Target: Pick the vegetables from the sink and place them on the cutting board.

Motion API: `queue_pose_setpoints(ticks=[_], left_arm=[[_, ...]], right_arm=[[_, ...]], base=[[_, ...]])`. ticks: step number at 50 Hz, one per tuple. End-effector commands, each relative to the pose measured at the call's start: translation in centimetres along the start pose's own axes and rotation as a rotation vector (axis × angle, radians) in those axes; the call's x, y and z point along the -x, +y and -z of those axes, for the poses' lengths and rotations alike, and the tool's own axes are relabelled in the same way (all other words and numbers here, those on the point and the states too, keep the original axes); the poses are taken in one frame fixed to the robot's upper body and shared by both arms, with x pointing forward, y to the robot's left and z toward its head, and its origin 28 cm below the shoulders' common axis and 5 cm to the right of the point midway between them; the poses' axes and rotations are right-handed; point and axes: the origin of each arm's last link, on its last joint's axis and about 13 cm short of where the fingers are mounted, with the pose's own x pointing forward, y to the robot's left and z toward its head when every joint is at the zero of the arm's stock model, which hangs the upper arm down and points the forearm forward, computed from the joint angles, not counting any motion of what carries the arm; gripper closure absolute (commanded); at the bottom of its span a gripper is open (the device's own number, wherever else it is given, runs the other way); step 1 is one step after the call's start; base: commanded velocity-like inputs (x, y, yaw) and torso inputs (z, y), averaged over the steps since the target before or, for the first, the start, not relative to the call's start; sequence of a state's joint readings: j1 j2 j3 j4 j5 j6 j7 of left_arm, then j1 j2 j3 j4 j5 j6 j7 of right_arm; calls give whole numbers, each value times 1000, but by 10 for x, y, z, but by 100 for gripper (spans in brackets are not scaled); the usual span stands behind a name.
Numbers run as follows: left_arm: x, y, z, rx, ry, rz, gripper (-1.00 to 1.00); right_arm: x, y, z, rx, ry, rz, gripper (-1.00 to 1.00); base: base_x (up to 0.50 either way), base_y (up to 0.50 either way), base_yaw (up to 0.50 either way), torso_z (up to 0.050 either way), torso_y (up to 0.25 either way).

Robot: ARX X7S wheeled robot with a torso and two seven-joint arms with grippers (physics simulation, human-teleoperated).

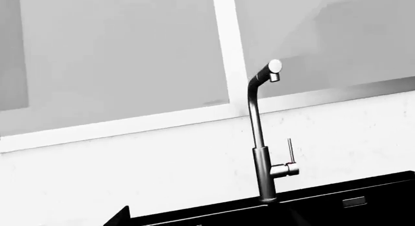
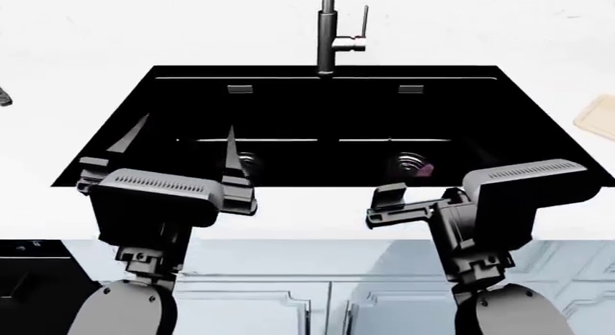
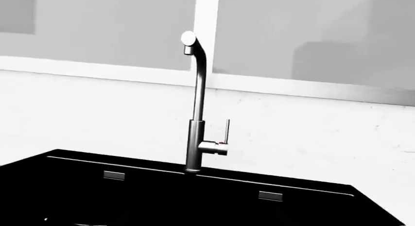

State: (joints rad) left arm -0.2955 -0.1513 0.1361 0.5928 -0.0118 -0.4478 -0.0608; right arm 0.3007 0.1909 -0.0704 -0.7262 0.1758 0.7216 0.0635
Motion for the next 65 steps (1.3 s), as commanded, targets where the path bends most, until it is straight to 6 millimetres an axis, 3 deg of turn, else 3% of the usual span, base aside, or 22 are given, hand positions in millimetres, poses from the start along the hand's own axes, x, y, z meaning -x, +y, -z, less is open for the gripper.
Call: queue_pose_setpoints(ticks=[1,8,10,11,14,46,59,65], left_arm=[[-31,3,5,31,99,-9,-100],[-112,16,-18,-70,122,-65,-100],[-150,36,-14,32,198,-154,-100],[-160,42,-4,56,261,-177,-100],[-171,48,0,78,293,-202,-100],[-171,51,3,102,311,-180,-100],[-164,47,-2,82,303,-132,-100],[-149,41,-13,91,302,-25,-100]], right_arm=[[-23,-15,8,-77,79,23,-100],[-102,-52,-13,-37,231,104,-100],[-137,-64,-17,-50,290,162,-100],[-146,-68,-17,-58,306,181,-100],[-157,-73,-16,-64,328,203,-100],[-153,-82,-14,-68,356,231,-100],[-128,-86,-29,2,363,165,-100],[-110,-89,-37,77,397,126,-100]], base=[[500,90,0,0,0],[500,4,0,0,0],[500,-8,0,0,0],[500,-12,0,0,0],[500,-10,0,0,0],[500,-9,0,0,1],[500,-10,0,0,2],[500,-8,0,0,0]])
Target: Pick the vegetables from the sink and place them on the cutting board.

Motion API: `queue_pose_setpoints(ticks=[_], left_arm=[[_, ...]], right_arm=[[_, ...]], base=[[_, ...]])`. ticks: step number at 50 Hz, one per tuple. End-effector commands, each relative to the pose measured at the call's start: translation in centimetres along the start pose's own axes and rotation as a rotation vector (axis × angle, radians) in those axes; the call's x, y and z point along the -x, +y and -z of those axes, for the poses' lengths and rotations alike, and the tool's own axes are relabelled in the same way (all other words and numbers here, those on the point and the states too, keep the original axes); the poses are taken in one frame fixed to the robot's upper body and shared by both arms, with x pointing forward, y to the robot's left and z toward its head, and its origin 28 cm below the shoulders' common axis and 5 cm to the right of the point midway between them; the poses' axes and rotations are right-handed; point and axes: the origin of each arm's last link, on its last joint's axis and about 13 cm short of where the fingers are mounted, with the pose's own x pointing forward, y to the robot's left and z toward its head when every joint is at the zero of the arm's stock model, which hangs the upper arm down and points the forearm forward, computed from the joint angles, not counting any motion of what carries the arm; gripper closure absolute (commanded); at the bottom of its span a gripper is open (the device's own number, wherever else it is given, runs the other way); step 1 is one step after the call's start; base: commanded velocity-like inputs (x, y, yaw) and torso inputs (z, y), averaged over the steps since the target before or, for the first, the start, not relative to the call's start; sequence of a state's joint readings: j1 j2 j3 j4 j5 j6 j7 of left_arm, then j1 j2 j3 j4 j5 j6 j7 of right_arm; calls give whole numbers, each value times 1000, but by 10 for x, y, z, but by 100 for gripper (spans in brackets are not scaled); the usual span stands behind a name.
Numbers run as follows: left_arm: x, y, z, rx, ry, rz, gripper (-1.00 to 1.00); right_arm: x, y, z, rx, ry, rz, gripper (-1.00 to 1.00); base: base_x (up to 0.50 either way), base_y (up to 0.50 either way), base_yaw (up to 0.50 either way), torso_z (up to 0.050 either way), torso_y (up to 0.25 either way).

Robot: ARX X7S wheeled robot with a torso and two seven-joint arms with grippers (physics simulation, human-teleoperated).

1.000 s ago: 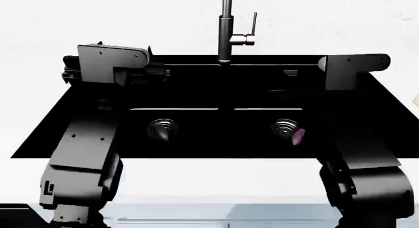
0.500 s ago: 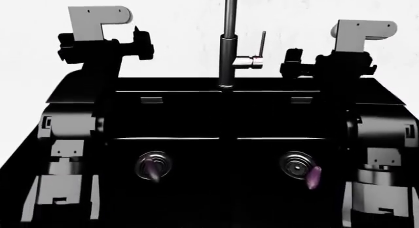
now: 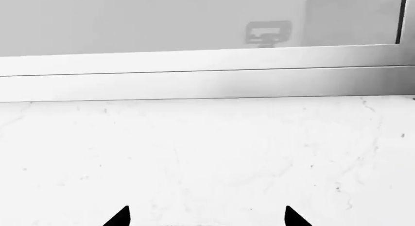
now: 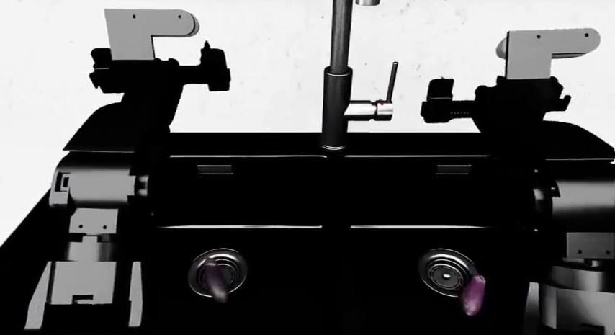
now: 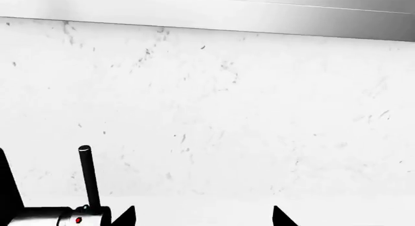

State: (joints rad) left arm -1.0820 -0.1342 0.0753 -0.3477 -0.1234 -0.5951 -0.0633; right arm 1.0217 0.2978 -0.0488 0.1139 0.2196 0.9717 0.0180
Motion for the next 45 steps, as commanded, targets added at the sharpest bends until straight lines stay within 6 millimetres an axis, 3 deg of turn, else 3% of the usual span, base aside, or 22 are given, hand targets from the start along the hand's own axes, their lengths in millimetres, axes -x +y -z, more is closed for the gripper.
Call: queue_pose_setpoints(ticks=[1,9,16,23,34,41,45], left_arm=[[25,-7,-6,-22,12,148,-100],[95,-1,-13,-204,19,554,-100],[105,23,-10,-326,87,658,-100],[93,33,-28,-381,150,727,-100],[74,44,-15,-455,352,849,-100],[80,35,3,-291,503,816,-100],[81,33,2,-183,584,729,-100]], right_arm=[[32,-9,-4,126,36,-48,-100],[97,-20,-10,372,150,-190,-100],[121,-25,-24,510,228,-224,-100],[118,-26,-28,574,315,-258,-100],[72,-23,-25,649,464,-378,-100],[65,-21,-18,649,506,-425,-100],[67,-20,-14,627,520,-441,-100]], base=[[500,-8,0,0,0],[500,-8,0,0,0],[500,-8,0,0,0],[500,-9,0,0,0],[500,-8,0,0,0],[500,-9,0,0,0],[500,-9,0,0,0]])
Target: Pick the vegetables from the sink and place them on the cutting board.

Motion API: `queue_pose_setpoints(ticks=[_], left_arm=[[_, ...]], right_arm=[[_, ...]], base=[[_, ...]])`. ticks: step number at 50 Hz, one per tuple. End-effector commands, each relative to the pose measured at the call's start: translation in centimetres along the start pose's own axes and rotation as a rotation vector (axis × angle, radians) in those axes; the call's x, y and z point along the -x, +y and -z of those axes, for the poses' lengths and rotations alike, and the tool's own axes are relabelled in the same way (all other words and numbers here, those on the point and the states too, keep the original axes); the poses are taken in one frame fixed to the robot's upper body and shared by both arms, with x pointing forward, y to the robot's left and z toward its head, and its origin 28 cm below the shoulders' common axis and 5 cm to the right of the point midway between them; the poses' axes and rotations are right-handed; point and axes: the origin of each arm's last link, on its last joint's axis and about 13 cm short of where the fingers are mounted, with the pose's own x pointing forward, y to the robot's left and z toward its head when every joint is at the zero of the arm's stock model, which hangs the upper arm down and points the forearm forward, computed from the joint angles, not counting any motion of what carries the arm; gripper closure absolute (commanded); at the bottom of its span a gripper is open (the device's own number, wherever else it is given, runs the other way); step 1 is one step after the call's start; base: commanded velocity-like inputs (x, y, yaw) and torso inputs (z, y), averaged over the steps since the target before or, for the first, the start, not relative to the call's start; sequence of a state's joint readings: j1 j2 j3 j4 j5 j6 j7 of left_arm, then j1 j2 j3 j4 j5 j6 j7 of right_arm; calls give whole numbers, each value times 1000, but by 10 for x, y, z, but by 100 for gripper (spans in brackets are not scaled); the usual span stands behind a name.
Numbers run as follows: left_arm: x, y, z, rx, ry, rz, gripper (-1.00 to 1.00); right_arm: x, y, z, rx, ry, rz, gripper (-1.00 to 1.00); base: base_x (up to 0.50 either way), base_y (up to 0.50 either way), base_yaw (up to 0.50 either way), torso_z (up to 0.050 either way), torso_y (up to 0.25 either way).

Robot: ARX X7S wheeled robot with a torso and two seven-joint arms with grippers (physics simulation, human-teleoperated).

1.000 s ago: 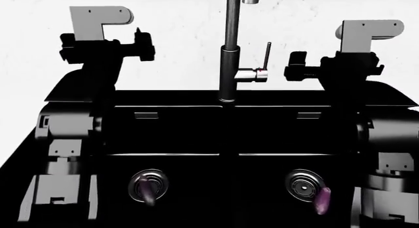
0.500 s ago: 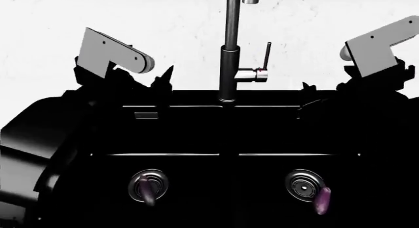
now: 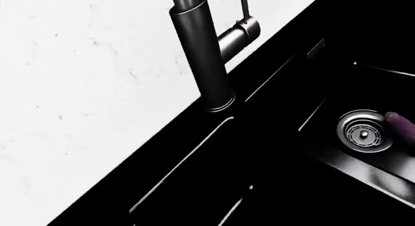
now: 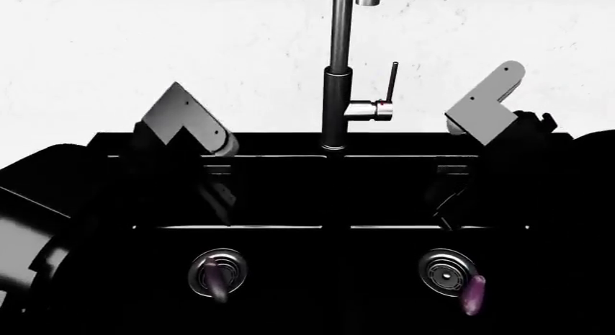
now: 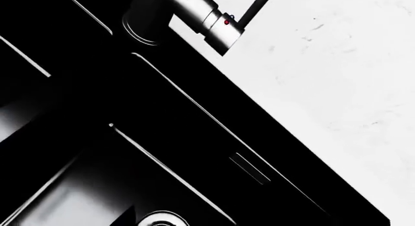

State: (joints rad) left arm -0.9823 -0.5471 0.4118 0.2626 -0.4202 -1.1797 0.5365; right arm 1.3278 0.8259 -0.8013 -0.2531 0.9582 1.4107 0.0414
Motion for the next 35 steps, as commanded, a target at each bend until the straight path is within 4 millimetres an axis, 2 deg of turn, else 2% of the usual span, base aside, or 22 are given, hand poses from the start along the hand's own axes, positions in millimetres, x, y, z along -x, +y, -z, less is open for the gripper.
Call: queue_pose_setpoints(ticks=[1,3,10,14,18,25,35], left_arm=[[-3,-7,6,251,120,8,-100],[-2,-12,3,273,116,1,-100],[-5,-30,7,374,232,-18,-100],[-8,-46,11,434,293,-72,-100],[-12,-53,16,455,349,-112,-100],[-32,-48,29,457,437,-268,-100],[-47,-48,49,376,581,-383,-100]], right_arm=[[-9,0,5,2,64,-80,-100],[-7,-1,5,-33,61,-86,-100],[-11,0,1,-237,142,-147,-100],[-18,3,-2,-276,173,-167,-100],[-23,3,0,-300,209,-173,-100],[-31,6,7,-320,223,-186,-100],[-37,8,16,-340,212,-198,-100]], base=[[500,-12,0,0,0],[463,-4,0,0,0],[0,0,0,0,0],[0,0,0,0,0],[0,0,0,0,0],[0,0,0,0,0],[0,0,0,0,0]])
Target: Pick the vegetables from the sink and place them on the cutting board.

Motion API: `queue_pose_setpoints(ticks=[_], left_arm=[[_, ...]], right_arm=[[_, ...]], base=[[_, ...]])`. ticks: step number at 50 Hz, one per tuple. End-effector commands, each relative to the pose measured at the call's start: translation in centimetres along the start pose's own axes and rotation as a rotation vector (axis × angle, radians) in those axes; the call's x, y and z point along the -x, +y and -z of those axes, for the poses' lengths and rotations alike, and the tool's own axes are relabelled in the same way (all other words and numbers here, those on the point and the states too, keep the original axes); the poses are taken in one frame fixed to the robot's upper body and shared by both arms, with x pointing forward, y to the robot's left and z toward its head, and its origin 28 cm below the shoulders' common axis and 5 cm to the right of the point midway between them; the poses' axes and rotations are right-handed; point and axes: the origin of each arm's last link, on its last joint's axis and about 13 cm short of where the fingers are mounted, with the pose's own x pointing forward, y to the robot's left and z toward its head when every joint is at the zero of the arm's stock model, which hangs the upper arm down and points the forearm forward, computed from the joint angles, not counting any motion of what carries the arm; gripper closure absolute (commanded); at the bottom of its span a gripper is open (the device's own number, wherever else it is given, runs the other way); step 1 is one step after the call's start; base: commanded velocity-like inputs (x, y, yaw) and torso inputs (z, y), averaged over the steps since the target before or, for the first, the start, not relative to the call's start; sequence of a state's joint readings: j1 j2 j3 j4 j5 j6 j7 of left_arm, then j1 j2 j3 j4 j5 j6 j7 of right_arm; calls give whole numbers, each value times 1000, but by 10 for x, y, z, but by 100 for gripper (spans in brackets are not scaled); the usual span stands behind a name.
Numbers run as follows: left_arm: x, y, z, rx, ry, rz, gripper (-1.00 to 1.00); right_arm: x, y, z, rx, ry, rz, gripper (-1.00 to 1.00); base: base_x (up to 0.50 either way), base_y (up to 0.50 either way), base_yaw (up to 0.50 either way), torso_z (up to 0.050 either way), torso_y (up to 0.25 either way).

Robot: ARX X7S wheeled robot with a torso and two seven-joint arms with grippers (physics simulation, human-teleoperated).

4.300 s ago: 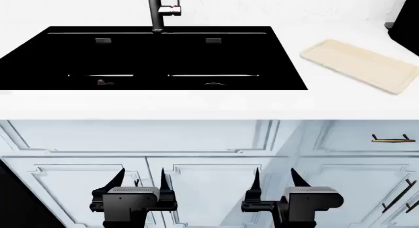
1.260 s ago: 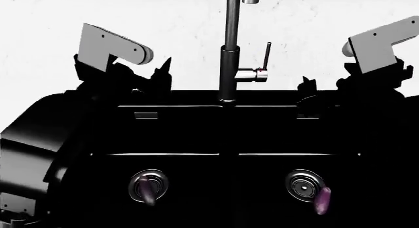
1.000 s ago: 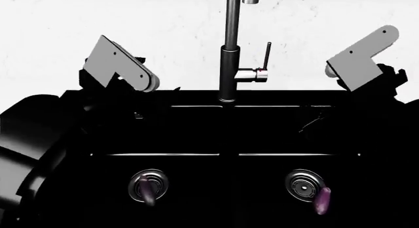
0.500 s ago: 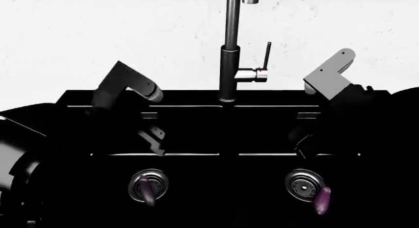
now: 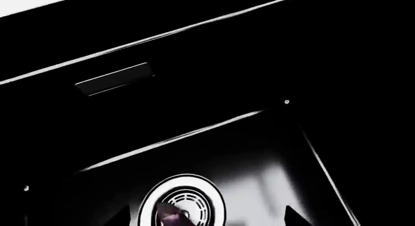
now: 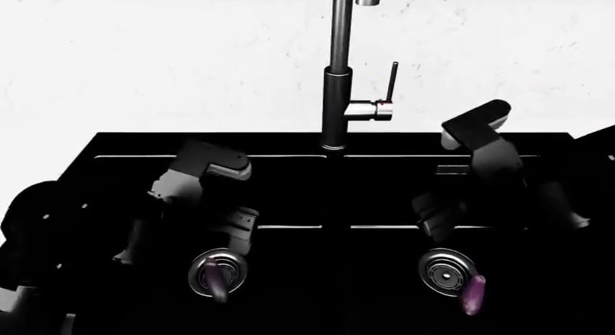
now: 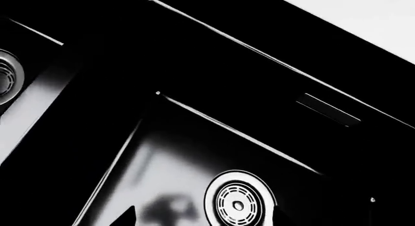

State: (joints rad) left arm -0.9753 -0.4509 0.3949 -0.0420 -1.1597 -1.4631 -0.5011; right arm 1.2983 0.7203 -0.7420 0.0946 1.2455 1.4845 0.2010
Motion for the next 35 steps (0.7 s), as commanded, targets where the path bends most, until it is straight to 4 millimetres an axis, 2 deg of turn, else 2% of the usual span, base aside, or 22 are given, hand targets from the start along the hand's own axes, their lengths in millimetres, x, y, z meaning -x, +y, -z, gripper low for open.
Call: queue_pose_setpoints(ticks=[1,13,35], left_arm=[[-21,-2,13,-20,128,-160,-100],[-32,-9,24,-24,198,-114,-100],[-86,7,26,162,165,-152,-100]], right_arm=[[-10,-1,8,-40,11,-23,-100],[-25,-4,13,-50,13,-39,-100],[-35,-3,16,-53,24,-59,-100]], base=[[0,0,0,0,0],[0,0,0,0,0],[0,0,0,0,0]])
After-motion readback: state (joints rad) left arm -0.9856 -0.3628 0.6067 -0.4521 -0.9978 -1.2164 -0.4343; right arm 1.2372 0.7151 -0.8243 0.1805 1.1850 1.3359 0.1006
